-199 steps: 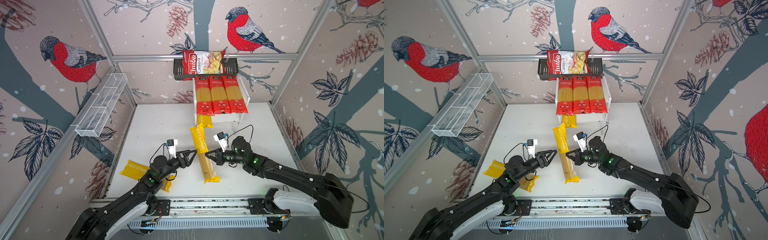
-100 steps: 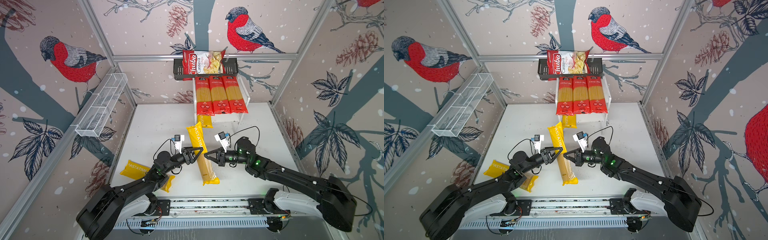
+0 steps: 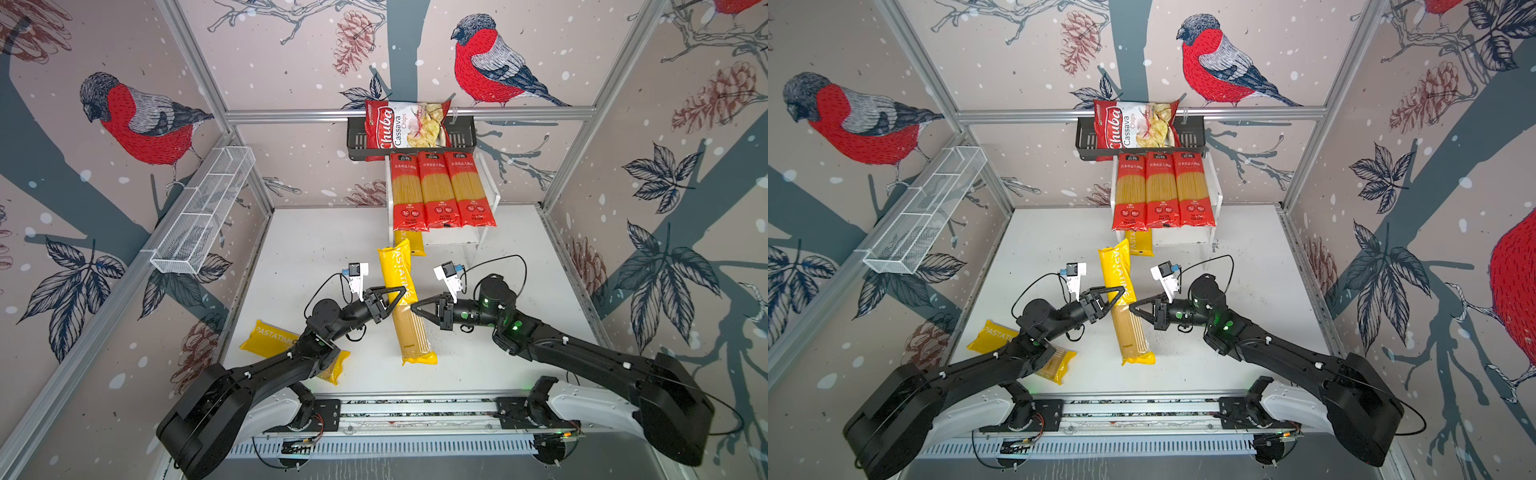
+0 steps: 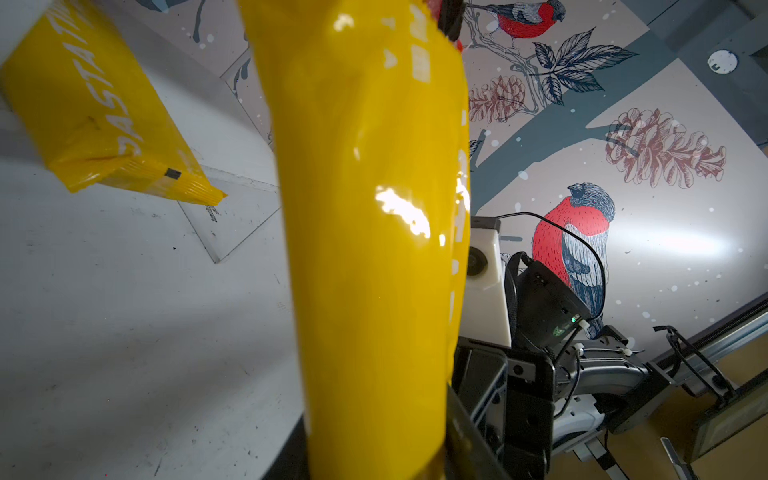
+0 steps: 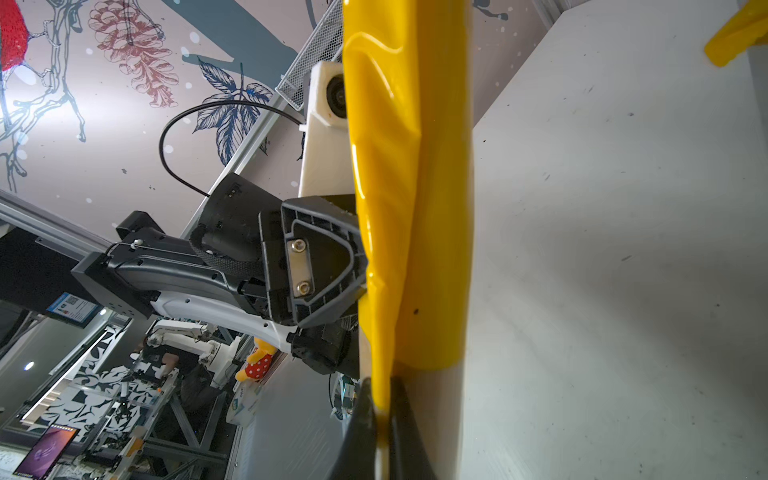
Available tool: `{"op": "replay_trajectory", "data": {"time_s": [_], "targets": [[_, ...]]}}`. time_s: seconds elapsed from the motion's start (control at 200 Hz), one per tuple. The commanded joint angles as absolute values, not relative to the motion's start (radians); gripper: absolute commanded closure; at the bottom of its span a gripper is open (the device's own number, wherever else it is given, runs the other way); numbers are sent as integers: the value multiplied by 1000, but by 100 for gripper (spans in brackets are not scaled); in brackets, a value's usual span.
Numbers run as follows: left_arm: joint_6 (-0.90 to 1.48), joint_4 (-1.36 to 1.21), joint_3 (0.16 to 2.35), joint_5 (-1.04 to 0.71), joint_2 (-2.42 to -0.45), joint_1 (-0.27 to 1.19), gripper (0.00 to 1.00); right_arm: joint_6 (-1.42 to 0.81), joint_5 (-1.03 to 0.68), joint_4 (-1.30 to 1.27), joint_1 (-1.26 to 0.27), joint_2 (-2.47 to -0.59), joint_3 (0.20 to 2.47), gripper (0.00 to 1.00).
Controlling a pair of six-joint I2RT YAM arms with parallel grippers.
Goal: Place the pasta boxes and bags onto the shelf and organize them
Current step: 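Lift the upright PASTATIME bag and carry it toward the shelf, then lower the bag into the shelf front beside the other yellow bag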
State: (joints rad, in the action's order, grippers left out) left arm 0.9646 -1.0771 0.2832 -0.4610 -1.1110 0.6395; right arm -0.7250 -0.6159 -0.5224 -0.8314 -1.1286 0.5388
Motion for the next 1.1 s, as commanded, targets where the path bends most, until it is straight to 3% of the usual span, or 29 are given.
{"op": "replay_trajectory", "data": {"time_s": [0.0,0.125,0.295,0.43,0.585,0.705,0.916,1.096], "targets": [[945,-1134,301,-503,-1116,640,69,-770,-536,-618,-838,-1133,533,94],[967,-1110,308,-465,-1124,640,77,-797,-455,-621,-858,-1132,510,87],[1037,-1148,288,-379,-1143,641,95,-869,-352,-664,-887,-1126,435,79],[1066,-1184,293,-335,-1154,640,96,-913,-314,-700,-902,-1108,371,64],[1125,-1249,307,-274,-1175,640,95,-973,-263,-690,-919,-1052,276,37],[1150,-1276,320,-205,-1191,654,95,-1070,-244,-779,-944,-1007,174,26],[1181,-1323,352,-31,-1266,753,92,-1122,-119,-863,-1021,-980,132,24],[1244,-1407,371,63,-1350,815,91,-1182,-13,-1092,-1027,-996,70,30]]}}
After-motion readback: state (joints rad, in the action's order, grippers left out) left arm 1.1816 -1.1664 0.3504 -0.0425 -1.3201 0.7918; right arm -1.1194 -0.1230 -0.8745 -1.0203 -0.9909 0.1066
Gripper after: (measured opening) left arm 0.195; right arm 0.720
